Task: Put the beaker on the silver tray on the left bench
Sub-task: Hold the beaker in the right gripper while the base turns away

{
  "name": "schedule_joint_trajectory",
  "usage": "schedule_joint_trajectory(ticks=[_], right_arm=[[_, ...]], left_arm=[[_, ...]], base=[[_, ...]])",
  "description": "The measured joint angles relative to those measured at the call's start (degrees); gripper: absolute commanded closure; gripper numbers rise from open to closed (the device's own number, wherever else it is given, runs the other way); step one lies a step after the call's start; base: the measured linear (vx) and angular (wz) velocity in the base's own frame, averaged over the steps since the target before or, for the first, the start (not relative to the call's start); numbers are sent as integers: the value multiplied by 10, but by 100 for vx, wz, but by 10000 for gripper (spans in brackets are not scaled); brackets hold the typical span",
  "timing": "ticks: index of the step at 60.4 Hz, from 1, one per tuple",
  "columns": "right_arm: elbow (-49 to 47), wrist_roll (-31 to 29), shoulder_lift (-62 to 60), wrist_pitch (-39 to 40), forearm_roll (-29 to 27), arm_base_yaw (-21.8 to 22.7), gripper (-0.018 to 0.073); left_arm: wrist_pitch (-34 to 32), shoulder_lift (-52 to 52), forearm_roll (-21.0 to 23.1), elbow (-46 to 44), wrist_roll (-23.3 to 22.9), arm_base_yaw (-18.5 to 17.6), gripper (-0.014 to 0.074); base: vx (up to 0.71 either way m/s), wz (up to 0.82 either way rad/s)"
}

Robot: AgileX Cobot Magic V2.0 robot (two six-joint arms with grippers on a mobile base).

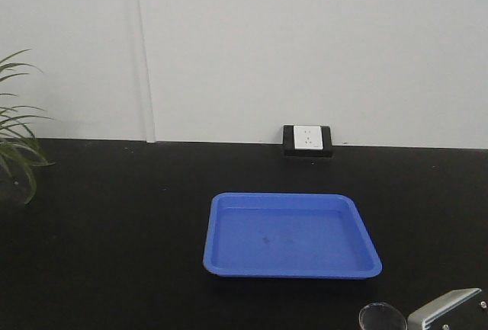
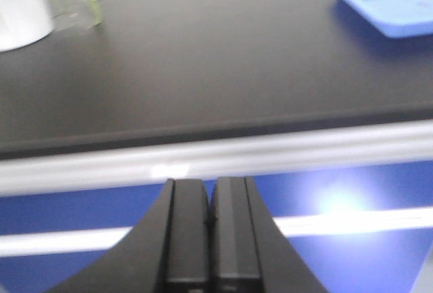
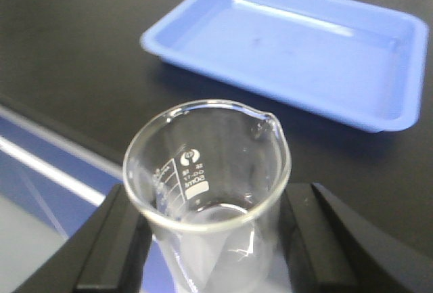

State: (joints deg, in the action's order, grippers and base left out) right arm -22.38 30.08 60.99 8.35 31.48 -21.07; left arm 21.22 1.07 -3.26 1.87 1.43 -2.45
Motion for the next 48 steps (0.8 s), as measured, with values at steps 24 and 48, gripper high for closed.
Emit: schedule_joint_trajectory(ticks=[24,48], right_arm=[[0,0,0,0,0,0,571],[0,0,0,0,0,0,571]], left_arm=[[0,0,0,0,0,0,595],[0,0,0,0,0,0,595]], base=[[-34,32],[-35,45]])
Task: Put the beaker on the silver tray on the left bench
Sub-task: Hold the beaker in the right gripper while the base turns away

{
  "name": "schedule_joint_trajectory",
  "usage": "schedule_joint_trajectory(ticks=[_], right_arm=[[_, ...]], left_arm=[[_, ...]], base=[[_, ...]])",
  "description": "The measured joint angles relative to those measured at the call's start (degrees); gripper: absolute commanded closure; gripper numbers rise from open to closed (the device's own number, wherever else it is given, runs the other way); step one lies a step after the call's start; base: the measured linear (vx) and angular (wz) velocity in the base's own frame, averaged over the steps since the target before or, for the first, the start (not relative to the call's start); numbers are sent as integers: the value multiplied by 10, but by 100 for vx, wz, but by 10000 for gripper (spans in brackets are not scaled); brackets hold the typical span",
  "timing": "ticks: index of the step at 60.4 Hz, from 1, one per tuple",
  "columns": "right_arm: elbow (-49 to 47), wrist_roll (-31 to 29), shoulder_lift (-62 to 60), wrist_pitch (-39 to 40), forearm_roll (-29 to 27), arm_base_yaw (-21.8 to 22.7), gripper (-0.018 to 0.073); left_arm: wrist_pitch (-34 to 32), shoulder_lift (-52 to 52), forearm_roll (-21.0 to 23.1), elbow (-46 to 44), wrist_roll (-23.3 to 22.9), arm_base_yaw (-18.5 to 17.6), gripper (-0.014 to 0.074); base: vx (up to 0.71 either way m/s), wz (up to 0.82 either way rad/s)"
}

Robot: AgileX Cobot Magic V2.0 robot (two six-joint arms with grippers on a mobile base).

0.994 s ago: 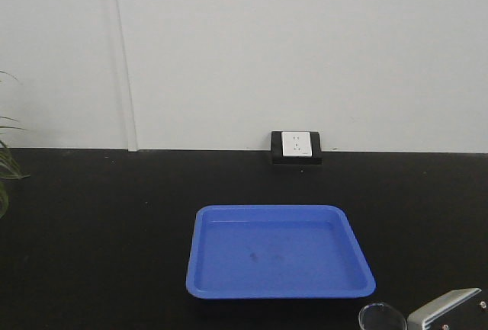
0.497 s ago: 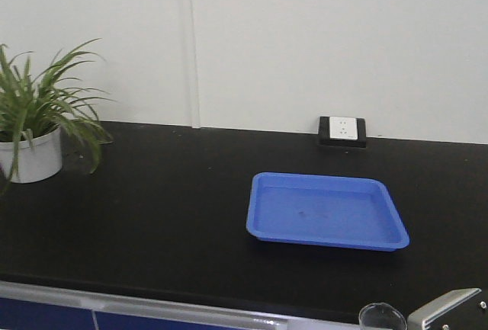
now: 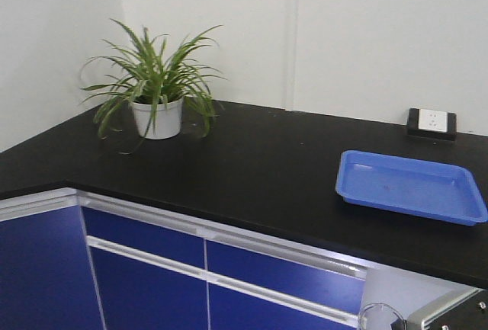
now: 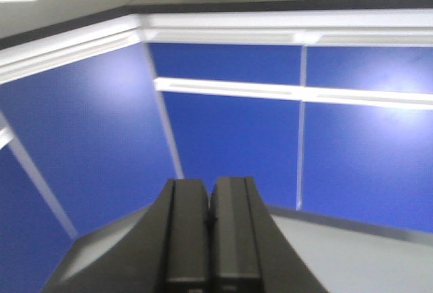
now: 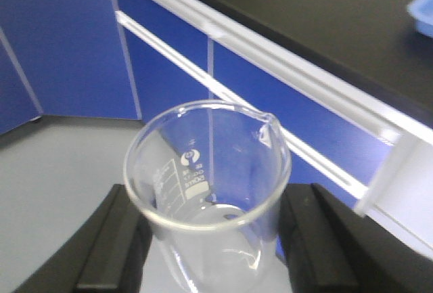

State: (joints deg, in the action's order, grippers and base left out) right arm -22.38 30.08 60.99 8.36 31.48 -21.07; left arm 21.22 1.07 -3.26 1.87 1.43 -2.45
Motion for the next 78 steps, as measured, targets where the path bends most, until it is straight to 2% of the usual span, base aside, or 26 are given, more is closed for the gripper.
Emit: schedule_joint_trajectory(ticks=[42,78], right_arm=[[0,0,0,-1,0,0,571],[0,0,0,-1,0,0,571]], left_arm=[[0,0,0,0,0,0,595],[0,0,0,0,0,0,595]], base=[[-28,48],[-16,72]])
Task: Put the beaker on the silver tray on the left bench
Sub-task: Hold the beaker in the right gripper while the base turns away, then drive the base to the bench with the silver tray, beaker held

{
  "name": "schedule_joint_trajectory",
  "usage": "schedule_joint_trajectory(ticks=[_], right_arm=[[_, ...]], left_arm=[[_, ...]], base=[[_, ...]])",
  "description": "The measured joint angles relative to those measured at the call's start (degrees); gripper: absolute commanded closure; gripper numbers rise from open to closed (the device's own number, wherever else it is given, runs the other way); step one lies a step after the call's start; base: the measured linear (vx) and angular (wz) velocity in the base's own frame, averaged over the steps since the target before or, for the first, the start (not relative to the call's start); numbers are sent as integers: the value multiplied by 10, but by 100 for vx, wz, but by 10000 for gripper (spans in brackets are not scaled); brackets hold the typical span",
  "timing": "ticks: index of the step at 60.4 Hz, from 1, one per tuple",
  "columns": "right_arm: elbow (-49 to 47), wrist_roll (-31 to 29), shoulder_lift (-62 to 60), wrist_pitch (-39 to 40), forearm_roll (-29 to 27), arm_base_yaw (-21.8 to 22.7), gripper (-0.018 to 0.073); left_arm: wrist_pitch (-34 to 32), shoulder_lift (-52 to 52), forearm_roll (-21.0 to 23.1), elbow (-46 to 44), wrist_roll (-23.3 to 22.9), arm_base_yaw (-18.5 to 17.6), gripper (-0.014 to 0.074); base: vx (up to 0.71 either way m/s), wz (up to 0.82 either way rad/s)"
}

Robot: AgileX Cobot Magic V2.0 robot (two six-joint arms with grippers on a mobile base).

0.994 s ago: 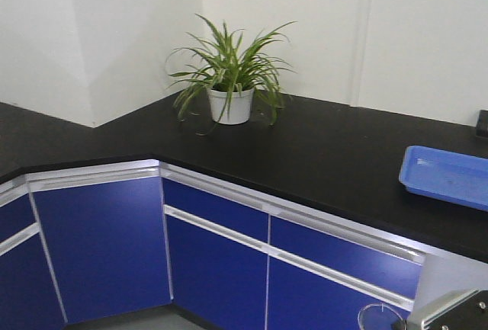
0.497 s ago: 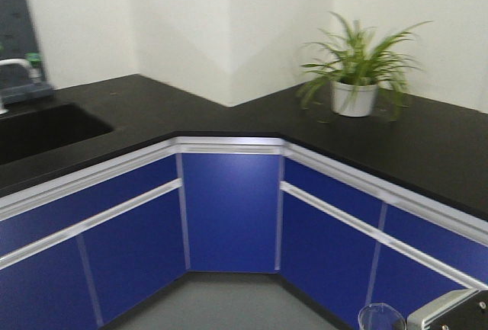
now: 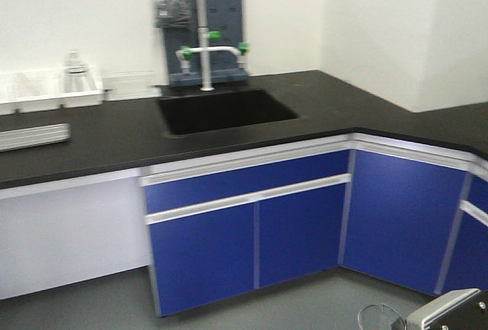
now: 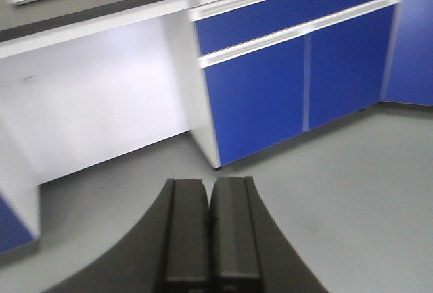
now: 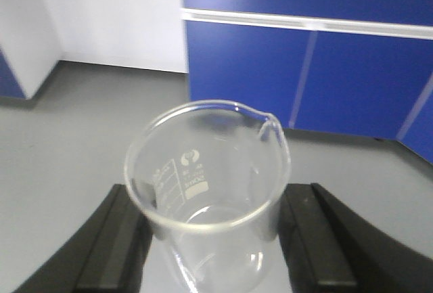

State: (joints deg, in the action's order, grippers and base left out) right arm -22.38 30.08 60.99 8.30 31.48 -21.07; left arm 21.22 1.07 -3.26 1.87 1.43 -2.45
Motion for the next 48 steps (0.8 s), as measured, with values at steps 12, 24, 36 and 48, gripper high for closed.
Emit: schedule_joint_trajectory(ticks=[12,24,36,48], right_arm=[[0,0,0,0,0,0,571],[0,0,0,-1,0,0,571],[0,0,0,-2,0,0,571],[0,0,0,-2,0,0,571]], left_arm=[[0,0,0,0,0,0,595],[0,0,0,0,0,0,595],[0,0,0,0,0,0,595],[0,0,0,0,0,0,595]], base=[[-2,67],[7,58],[13,50],[17,50]])
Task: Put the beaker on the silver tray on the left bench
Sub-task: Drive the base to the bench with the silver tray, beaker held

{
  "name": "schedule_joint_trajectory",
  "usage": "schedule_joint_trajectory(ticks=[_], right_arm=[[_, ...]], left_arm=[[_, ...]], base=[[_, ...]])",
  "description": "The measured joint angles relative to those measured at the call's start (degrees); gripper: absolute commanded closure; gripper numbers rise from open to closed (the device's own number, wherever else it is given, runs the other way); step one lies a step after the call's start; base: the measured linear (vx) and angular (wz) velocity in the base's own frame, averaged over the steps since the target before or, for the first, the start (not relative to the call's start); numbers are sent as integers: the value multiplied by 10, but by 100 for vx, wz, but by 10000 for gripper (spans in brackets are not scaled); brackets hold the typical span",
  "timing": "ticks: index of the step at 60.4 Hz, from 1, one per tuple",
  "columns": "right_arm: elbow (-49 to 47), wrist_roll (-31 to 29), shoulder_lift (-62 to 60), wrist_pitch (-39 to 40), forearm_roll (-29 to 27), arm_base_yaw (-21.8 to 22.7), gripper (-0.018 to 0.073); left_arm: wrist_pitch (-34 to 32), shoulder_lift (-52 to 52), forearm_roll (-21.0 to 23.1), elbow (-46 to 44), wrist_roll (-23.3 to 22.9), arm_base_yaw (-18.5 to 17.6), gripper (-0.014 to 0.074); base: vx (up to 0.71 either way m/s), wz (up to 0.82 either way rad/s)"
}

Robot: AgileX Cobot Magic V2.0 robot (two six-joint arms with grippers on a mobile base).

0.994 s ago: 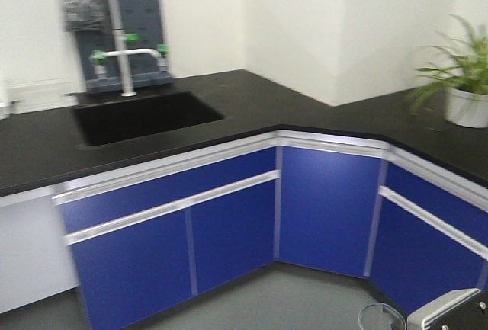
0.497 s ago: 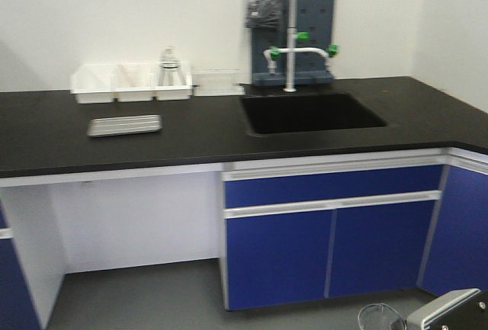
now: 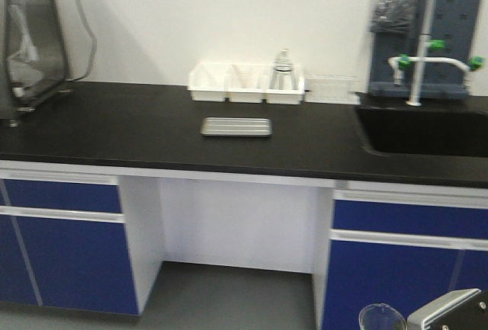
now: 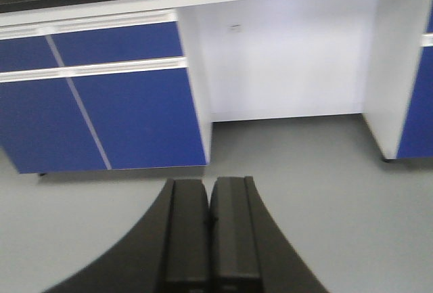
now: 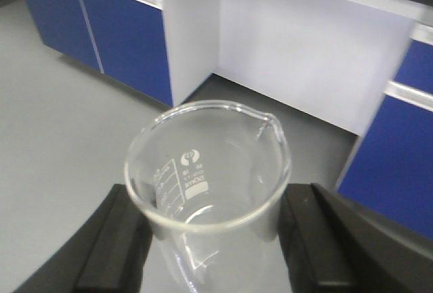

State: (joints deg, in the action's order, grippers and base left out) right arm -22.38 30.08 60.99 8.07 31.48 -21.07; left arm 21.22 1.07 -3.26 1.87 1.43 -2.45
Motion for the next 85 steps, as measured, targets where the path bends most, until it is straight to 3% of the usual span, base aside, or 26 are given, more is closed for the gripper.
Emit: schedule_joint_trajectory(ticks=[44,85], right_arm=[[0,0,0,0,0,0,571],[0,0,0,0,0,0,571]], left_arm=[[0,0,0,0,0,0,595],[0,0,0,0,0,0,595]], base=[[27,39],[40,-32]])
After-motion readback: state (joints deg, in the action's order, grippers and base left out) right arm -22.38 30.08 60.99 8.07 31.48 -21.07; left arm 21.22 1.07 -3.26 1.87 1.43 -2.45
